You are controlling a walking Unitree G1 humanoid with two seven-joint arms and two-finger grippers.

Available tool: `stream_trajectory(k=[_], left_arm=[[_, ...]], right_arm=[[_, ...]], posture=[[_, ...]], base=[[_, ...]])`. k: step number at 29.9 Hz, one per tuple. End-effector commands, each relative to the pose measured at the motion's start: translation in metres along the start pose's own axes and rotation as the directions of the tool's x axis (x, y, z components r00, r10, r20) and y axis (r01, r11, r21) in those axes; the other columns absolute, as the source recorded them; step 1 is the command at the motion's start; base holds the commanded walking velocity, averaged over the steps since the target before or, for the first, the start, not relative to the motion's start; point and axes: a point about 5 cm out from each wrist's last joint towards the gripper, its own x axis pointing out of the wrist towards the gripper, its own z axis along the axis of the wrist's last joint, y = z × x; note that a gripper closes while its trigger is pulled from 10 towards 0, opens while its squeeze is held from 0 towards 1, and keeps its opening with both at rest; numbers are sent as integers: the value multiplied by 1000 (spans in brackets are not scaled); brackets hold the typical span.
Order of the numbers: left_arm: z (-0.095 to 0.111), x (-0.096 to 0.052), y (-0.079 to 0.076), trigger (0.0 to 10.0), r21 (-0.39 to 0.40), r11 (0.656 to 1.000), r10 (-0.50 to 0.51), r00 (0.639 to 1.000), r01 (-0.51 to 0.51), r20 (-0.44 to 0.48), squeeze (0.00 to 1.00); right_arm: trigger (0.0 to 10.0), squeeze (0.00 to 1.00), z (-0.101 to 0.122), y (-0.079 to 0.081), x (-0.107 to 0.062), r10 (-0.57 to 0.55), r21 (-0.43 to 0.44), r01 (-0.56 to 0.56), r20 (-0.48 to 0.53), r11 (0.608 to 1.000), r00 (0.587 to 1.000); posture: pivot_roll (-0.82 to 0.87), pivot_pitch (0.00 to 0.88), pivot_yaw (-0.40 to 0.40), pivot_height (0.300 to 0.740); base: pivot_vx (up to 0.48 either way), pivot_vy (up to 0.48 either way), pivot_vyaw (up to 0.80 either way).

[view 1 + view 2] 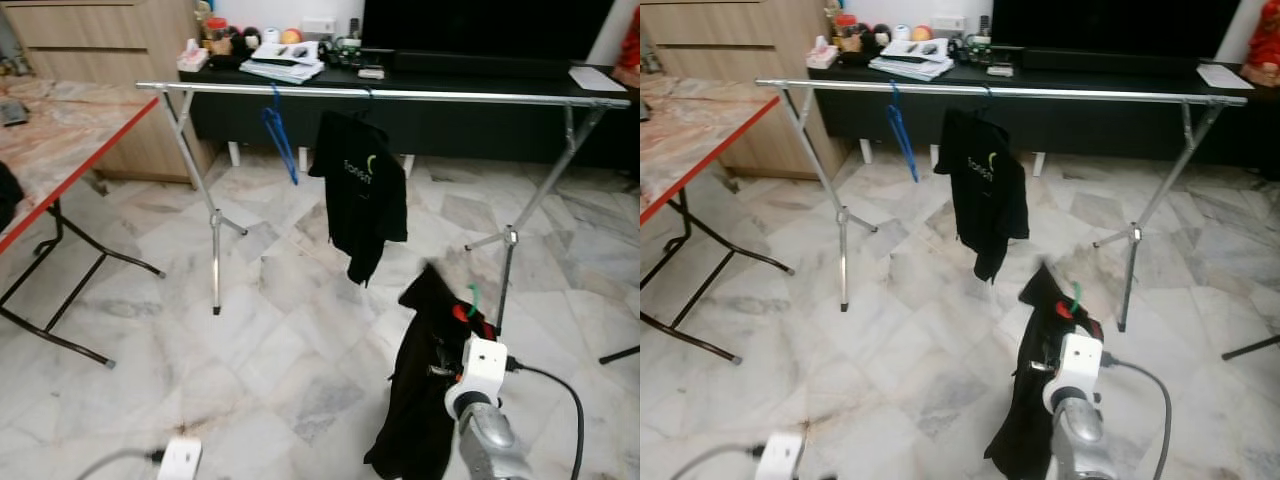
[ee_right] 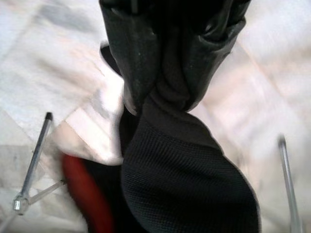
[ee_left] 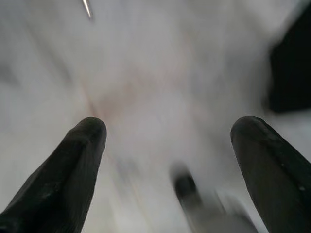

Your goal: Hang hanger

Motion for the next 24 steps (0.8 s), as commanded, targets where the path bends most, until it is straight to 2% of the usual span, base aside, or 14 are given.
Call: stream_trajectory(k=[1, 7, 10, 12, 13, 16, 17, 19, 20, 22, 24], left_arm=[[4, 1, -3, 10000, 9, 1000, -14, 1000, 14, 27, 0], [9, 3, -6, 10000, 3, 1000, -18, 998, 18, 54, 0], [16, 3, -6, 10000, 25, 998, -61, 994, 59, 88, 0], [28, 5, -5, 10000, 96, 988, -132, 985, 121, 115, 0], [28, 5, -5, 10000, 96, 988, -132, 985, 121, 115, 0], [38, 5, -3, 10000, 191, 965, -205, 972, 180, 119, 0], [43, 5, -2, 10000, 240, 947, -244, 963, 211, 117, 0], [46, 5, -3, 10000, 277, 932, -275, 955, 236, 110, 0], [48, 5, -4, 10000, 318, 910, -312, 945, 268, 95, 0], [49, 4, -6, 10000, 367, 879, -354, 932, 305, 72, 0], [49, 3, -9, 10000, 442, 822, -408, 913, 358, 20, 0]], right_arm=[[10000, 0, -4, 8, 0, 30, -36, -31, -33, 999, 999], [10000, 0, -6, 9, 0, 42, -45, -44, -42, 998, 998], [10000, 0, -5, 10, 1, 100, -130, -108, -67, 986, 993], [10000, 0, 0, 10, 1, 185, -246, -200, -81, 948, 979], [10000, 0, 0, 10, 1, 185, -246, -200, -81, 948, 979], [10000, 0, 6, 11, 1, 279, -318, -292, -87, 902, 956], [10000, 0, 8, 14, -1, 355, -360, -367, -102, 858, 929], [10000, 0, 10, 16, -3, 419, -396, -427, -112, 813, 901], [10000, 0, 11, 17, -4, 467, -423, -473, -126, 773, 875], [10000, 0, 12, 16, -6, 510, -447, -520, -156, 728, 846], [10000, 0, 14, 14, -9, 570, -495, -587, -206, 640, 795]], posture=[[-33, 94, 10, 740], [-34, 94, 7, 740], [-34, 96, 5, 740], [-32, 101, -1, 740], [-32, 101, -1, 740], [-32, 106, -8, 740], [-29, 107, -11, 740], [-25, 108, -13, 740], [-24, 109, -14, 740], [-20, 112, -20, 740], [-16, 114, -27, 740]], base=[[0, 0, 0], [0, 0, 0], [0, 0, 0], [0, 0, 0], [0, 0, 0], [0, 0, 0], [0, 0, 0], [0, 0, 0], [0, 0, 0], [0, 0, 0], [0, 0, 0]])
